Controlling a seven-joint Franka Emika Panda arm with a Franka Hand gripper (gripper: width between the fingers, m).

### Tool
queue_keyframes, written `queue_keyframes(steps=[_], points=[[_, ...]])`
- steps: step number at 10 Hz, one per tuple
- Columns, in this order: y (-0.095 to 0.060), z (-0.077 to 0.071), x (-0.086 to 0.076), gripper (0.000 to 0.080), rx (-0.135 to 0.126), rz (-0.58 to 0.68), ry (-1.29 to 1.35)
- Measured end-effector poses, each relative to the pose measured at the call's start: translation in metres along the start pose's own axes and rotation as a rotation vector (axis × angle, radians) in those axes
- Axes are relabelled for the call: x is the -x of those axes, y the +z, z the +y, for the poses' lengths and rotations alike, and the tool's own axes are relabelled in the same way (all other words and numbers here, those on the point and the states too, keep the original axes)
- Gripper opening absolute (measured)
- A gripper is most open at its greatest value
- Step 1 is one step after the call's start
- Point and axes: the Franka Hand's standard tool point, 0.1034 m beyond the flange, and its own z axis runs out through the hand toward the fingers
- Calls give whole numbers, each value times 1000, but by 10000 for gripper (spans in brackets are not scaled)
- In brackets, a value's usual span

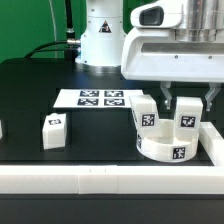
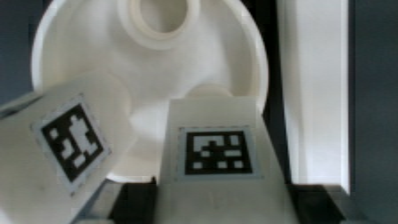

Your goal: Assemble stool

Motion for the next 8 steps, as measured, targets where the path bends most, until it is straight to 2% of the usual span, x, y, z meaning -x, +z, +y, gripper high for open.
queue_keyframes(steps=[8], points=[[4, -17, 11, 340, 3, -8, 570]])
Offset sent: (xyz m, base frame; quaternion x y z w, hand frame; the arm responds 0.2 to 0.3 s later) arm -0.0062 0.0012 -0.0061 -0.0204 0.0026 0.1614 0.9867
